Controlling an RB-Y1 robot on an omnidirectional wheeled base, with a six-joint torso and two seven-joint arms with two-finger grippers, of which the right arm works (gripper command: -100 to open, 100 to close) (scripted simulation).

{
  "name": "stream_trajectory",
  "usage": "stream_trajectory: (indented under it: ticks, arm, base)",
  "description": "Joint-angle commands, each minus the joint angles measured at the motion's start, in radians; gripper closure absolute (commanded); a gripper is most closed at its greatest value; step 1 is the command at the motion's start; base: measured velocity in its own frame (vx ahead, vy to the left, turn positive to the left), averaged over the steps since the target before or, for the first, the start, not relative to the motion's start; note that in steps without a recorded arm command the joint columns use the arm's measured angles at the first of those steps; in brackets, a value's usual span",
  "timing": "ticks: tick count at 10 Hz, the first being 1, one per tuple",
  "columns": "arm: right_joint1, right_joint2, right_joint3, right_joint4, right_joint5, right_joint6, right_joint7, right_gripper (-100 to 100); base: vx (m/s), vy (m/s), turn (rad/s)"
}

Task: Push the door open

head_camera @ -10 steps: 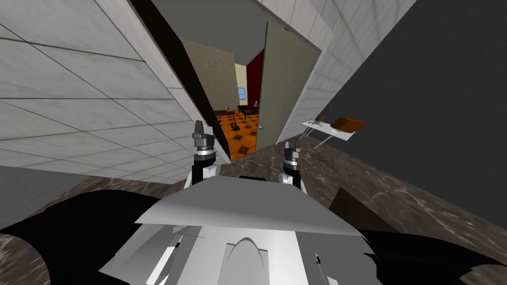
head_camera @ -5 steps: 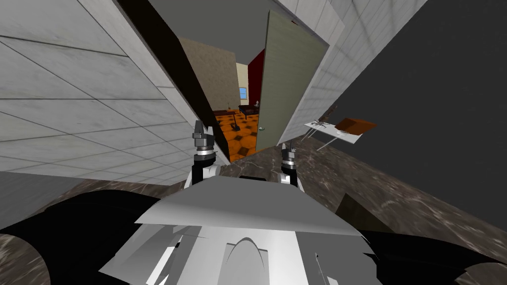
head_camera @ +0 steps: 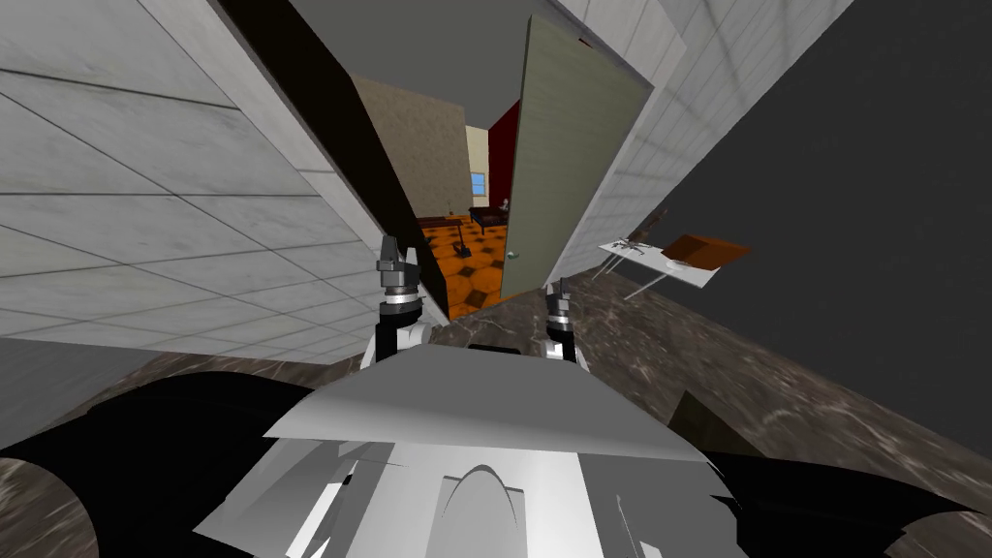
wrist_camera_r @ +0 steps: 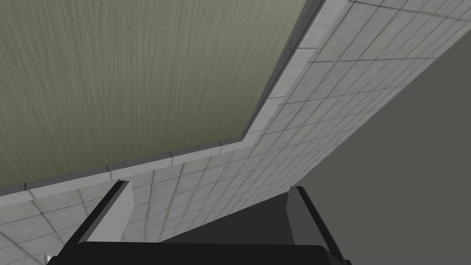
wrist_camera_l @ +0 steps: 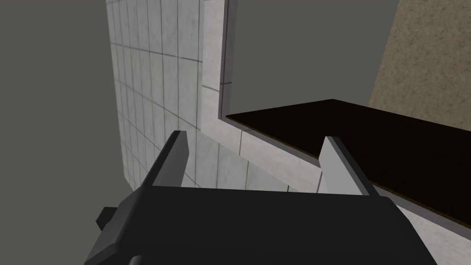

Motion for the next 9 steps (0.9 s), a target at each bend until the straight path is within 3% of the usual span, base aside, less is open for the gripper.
stream_trajectory:
  ticks: [1, 9]
  arm:
    - [-0.011, -0.006, 0.002, 0.032, 0.007, -0.006, -0.008, -100]
    - [-0.063, -0.023, 0.02, 0.208, 0.047, -0.046, -0.04, -100]
  base:
    - [0.093, -0.053, 0.048]
    - [0.098, -0.041, 0.045]
